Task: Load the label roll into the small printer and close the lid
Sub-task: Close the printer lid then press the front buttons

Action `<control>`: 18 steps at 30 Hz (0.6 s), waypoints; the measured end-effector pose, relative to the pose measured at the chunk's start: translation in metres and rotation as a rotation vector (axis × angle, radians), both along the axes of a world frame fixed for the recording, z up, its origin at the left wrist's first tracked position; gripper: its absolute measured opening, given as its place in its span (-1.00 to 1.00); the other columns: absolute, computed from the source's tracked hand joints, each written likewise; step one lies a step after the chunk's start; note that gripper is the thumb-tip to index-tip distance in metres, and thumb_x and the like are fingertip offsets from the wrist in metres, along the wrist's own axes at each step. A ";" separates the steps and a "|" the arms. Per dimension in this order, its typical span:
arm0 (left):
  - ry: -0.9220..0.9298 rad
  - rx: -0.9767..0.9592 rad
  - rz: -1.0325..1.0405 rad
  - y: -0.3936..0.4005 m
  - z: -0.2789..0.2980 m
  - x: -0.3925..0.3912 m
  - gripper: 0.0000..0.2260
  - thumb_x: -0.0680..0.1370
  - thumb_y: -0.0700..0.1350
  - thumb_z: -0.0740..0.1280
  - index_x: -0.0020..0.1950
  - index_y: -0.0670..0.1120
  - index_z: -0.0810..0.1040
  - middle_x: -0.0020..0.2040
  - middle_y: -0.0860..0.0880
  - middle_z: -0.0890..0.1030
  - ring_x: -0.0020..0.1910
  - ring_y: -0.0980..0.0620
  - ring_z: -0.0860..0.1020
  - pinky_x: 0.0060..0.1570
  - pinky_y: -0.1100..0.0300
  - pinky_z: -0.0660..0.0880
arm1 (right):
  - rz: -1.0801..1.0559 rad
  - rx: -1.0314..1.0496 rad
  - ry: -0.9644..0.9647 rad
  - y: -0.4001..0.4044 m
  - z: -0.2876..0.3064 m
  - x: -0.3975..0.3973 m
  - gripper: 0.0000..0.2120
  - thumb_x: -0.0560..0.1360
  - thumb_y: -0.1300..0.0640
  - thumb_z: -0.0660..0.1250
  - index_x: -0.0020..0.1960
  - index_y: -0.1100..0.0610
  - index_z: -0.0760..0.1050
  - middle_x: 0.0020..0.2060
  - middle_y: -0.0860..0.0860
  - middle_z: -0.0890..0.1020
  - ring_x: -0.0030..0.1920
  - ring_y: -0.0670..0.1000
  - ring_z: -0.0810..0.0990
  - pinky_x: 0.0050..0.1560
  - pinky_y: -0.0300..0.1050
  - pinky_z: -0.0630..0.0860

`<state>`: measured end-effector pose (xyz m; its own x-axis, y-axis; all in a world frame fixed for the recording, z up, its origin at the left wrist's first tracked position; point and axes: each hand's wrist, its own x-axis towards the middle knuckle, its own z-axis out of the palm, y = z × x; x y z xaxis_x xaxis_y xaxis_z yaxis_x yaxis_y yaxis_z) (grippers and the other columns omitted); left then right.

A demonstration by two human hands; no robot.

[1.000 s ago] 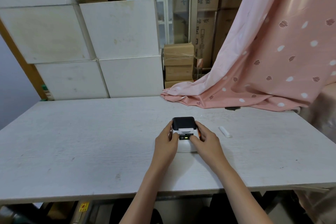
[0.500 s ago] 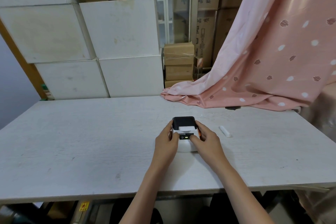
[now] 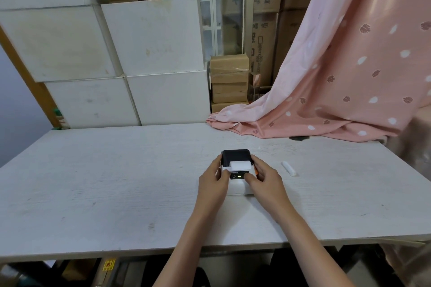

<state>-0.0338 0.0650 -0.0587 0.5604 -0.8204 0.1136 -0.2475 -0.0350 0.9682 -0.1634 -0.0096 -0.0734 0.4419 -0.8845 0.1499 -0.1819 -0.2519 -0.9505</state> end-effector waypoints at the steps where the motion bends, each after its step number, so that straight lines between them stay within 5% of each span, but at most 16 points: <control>1: -0.005 0.004 0.004 0.000 0.000 0.000 -0.59 0.61 -0.20 0.23 0.43 0.14 0.44 0.13 0.31 0.54 -0.02 0.65 0.43 -0.10 0.65 0.36 | 0.000 -0.001 -0.001 0.000 0.000 0.000 -0.48 0.47 0.11 0.31 0.37 -0.26 0.52 0.04 0.01 0.73 0.12 0.20 0.64 0.22 0.15 0.56; 4: -0.031 0.013 0.010 0.001 0.002 -0.001 -0.58 0.61 -0.22 0.22 0.38 0.18 0.45 0.01 0.39 0.55 -0.11 0.62 0.46 -0.14 0.63 0.38 | -0.005 -0.003 -0.004 0.000 -0.001 -0.001 -0.54 0.55 0.07 0.37 0.43 -0.18 0.51 0.09 -0.20 0.72 0.16 -0.06 0.67 0.26 0.02 0.58; 7: -0.036 0.026 0.002 0.002 0.003 -0.002 -0.59 0.61 -0.23 0.21 0.30 0.25 0.44 -0.14 0.51 0.57 -0.15 0.59 0.48 -0.15 0.61 0.40 | -0.009 -0.017 -0.004 0.000 -0.001 -0.001 -0.55 0.56 0.05 0.38 0.43 -0.19 0.51 0.08 -0.22 0.72 0.17 -0.04 0.67 0.25 0.04 0.59; 15: 0.008 0.005 -0.007 0.002 0.002 -0.001 -0.57 0.61 -0.22 0.21 0.41 0.16 0.45 0.04 0.44 0.51 -0.03 0.63 0.46 -0.13 0.62 0.39 | -0.011 0.021 -0.004 0.001 0.003 -0.002 -0.60 0.54 0.06 0.42 0.17 -0.44 0.50 -0.07 -0.43 0.69 -0.01 -0.17 0.66 0.18 -0.14 0.57; 18: 0.007 0.006 -0.008 0.002 0.002 -0.001 -0.58 0.61 -0.21 0.21 0.41 0.17 0.45 0.04 0.45 0.52 0.00 0.62 0.46 -0.08 0.54 0.40 | -0.007 0.026 -0.020 0.003 0.004 -0.002 -0.60 0.55 0.05 0.42 0.27 -0.36 0.52 -0.01 -0.46 0.67 0.06 -0.34 0.63 0.15 -0.26 0.53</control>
